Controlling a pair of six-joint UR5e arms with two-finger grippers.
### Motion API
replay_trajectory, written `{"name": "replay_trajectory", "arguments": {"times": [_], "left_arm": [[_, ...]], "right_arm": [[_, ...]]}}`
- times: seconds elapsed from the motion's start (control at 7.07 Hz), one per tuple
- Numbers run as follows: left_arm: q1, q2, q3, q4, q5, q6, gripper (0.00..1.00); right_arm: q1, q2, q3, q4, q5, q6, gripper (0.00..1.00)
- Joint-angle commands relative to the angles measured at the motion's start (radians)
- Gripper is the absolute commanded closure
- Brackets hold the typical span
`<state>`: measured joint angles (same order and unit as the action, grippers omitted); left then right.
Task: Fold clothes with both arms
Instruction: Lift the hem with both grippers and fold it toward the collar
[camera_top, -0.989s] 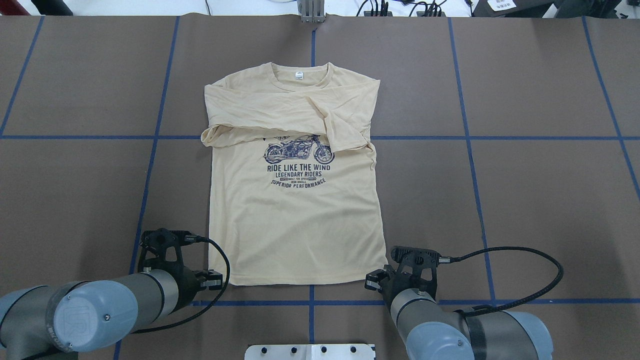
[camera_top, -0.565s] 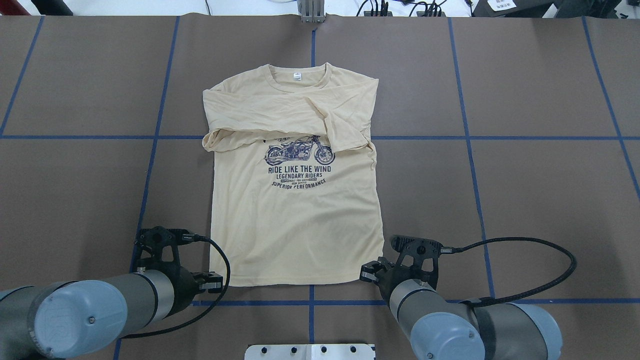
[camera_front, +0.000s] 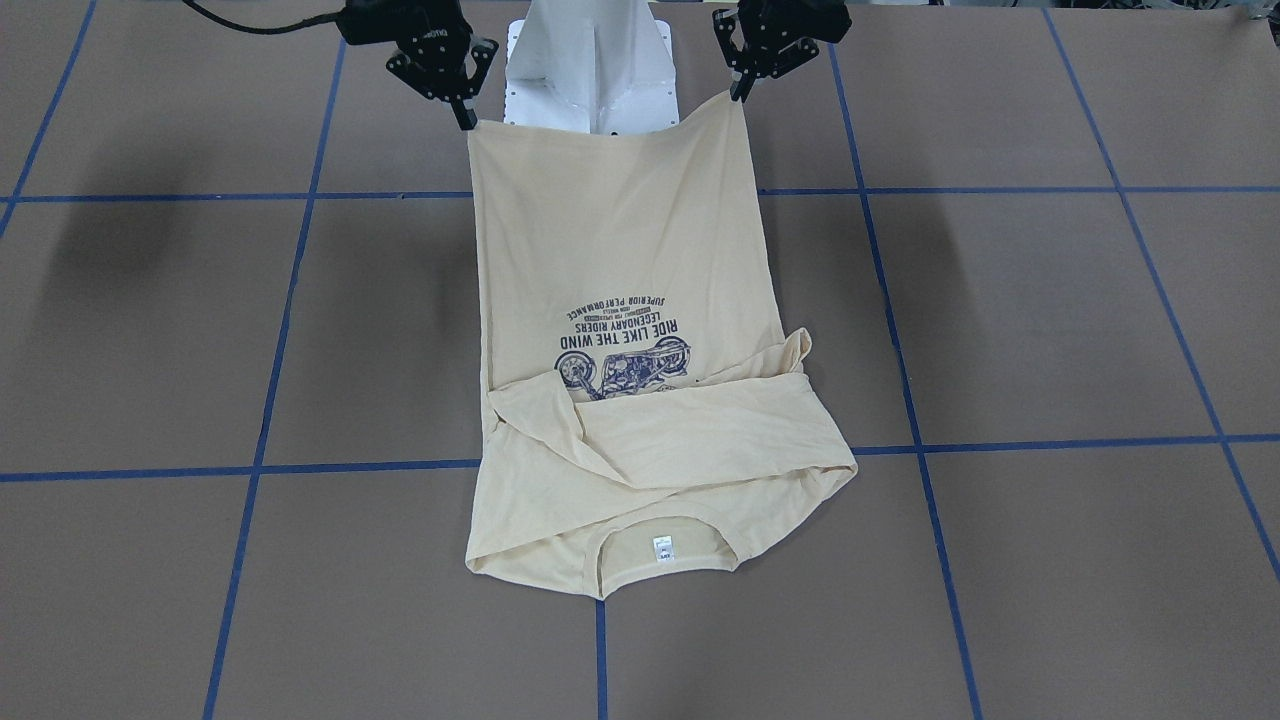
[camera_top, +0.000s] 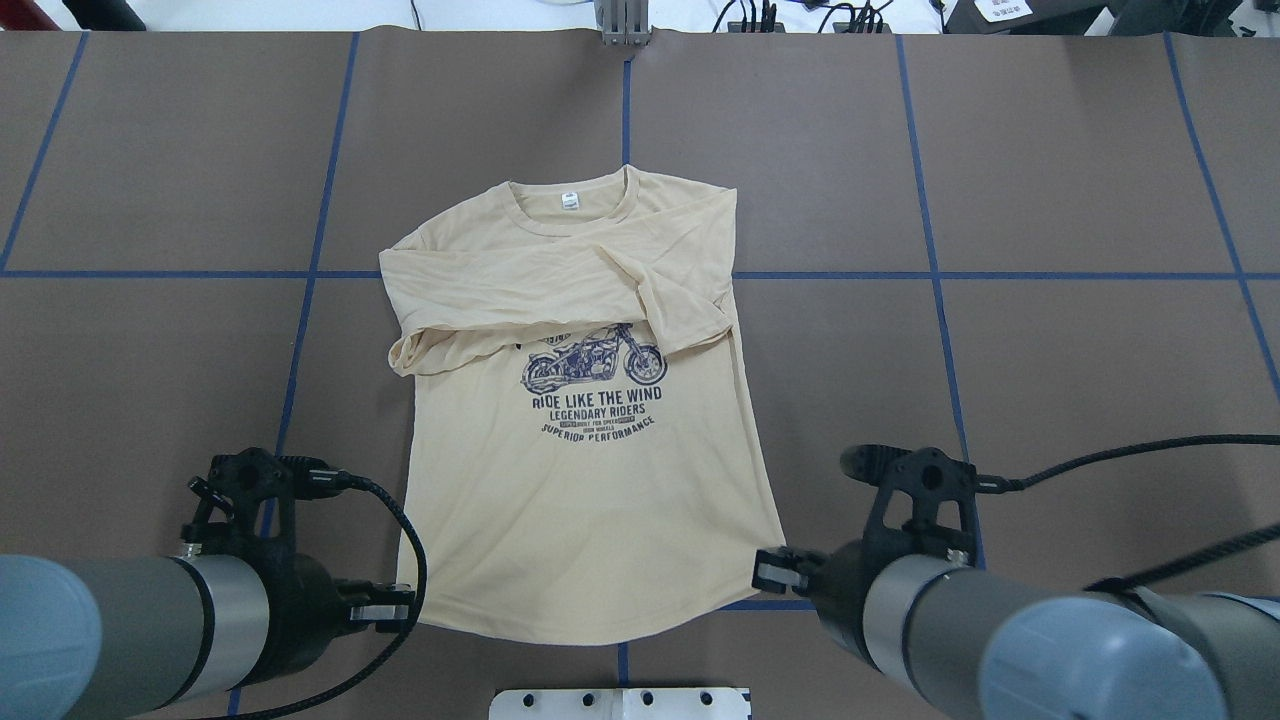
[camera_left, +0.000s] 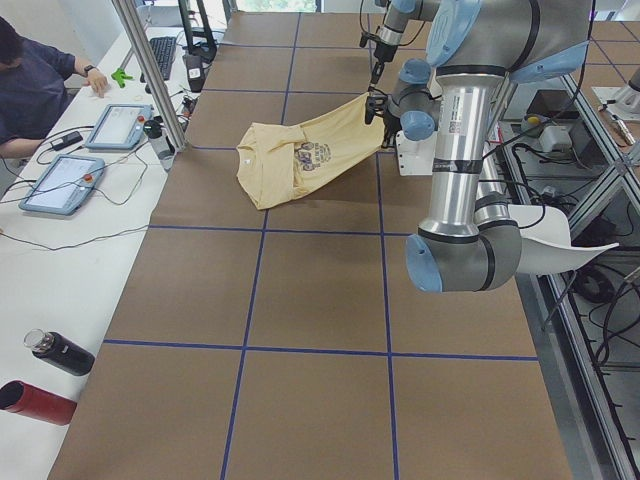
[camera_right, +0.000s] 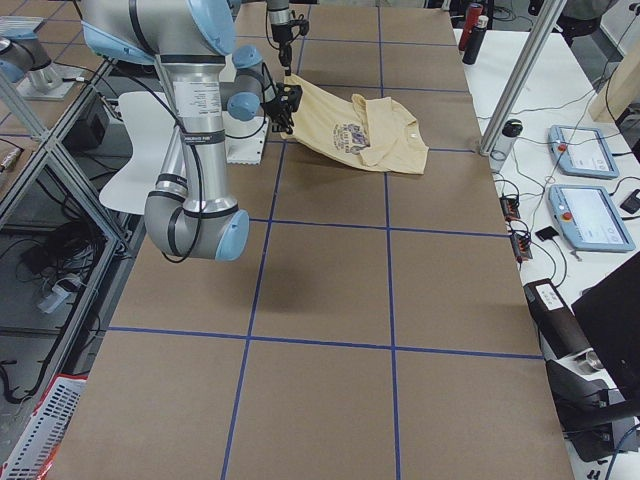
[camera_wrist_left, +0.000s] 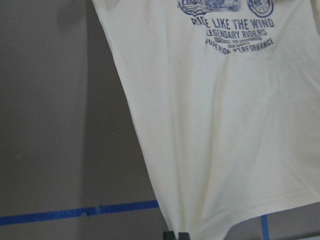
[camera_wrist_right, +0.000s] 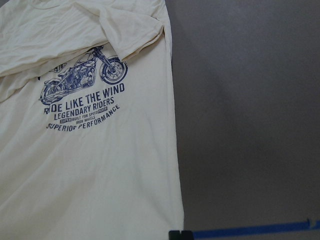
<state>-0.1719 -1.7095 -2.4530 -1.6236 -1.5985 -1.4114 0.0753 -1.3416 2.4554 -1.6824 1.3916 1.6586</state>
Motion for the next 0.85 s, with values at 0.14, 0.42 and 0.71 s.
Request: {"name": "replay_trajectory", "arguments": {"times": [0.14, 0.42, 0.71], "left_arm": [[0.018, 0.001, -0.112, 0.046, -0.034, 0.002, 1.0], [0.008, -0.007, -0.089, 0.05, -0.044, 0.002, 1.0], [-0.087, -0.094, 0.05, 0.05, -0.034, 0.003, 1.0]], "right_arm": [[-0.149, 0.009, 0.272, -0.253, 0.011, 0.015, 1.0], [-0.068, 0.025, 0.216, -0.254, 0.009, 0.013, 1.0], [0.068, 0.18, -0.006, -0.246, 0.007, 0.001, 1.0]]}}
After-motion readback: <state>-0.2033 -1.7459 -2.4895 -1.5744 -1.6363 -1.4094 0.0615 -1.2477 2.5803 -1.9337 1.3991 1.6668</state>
